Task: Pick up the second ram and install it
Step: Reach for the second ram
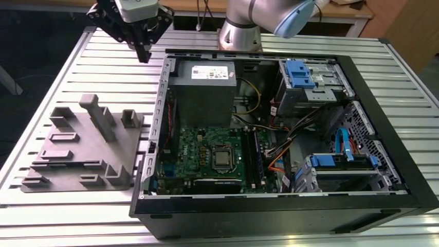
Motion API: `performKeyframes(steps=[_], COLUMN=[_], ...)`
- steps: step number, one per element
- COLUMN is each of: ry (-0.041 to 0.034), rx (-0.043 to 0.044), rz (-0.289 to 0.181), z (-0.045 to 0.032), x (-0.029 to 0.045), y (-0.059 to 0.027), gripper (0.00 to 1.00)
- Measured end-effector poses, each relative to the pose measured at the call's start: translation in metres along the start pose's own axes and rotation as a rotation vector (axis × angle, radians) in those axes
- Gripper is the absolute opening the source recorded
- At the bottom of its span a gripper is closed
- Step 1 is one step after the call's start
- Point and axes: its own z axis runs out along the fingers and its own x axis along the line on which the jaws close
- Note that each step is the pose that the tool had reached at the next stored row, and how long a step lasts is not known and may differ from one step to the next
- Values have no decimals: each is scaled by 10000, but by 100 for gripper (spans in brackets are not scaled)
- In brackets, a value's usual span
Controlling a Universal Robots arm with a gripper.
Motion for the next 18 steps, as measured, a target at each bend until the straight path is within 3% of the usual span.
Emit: performKeyframes(steps=[12, 18], ry=[0, 0], rx=[0, 0], rz=[1, 0], z=[5, 22], x=[286, 389], y=[-22, -34], gripper=[7, 7])
